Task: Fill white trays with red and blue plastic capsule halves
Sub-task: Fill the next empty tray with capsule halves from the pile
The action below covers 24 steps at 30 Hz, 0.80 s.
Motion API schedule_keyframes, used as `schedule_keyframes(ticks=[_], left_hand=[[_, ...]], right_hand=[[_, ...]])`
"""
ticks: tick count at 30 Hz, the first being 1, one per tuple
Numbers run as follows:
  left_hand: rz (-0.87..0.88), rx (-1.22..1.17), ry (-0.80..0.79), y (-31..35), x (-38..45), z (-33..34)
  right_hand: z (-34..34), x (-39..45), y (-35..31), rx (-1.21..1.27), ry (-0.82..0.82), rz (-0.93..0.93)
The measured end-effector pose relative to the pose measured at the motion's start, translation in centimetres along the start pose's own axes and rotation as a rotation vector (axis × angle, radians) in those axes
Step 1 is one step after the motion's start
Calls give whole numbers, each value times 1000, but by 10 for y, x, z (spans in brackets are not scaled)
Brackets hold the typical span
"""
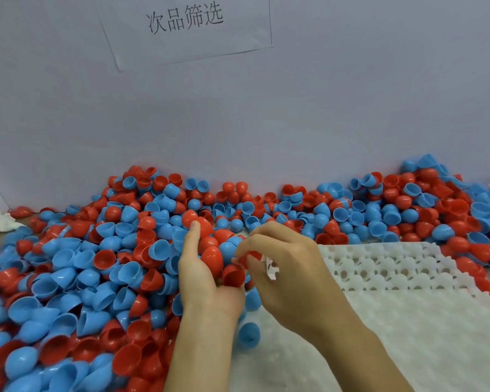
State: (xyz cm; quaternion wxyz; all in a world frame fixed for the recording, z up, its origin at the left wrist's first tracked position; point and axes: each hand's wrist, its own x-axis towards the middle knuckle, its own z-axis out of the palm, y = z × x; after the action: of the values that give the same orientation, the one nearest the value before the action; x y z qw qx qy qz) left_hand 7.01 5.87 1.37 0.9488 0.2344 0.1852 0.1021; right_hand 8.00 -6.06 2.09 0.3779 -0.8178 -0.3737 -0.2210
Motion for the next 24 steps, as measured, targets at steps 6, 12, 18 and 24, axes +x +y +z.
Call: schedule_keyframes(ticks=[6, 12, 18, 24], left_hand=[[7, -84, 56, 2, 4, 2], [6, -127, 62, 6, 4, -2], [16, -77, 56, 10, 9, -9], [122, -7, 95, 5, 11, -8]], right_hand=[[-3, -7, 12, 47, -223, 151], [-3, -6, 7, 99, -229, 127], [1, -7, 4, -42, -274, 34], [-33, 8, 43, -73, -57, 335]])
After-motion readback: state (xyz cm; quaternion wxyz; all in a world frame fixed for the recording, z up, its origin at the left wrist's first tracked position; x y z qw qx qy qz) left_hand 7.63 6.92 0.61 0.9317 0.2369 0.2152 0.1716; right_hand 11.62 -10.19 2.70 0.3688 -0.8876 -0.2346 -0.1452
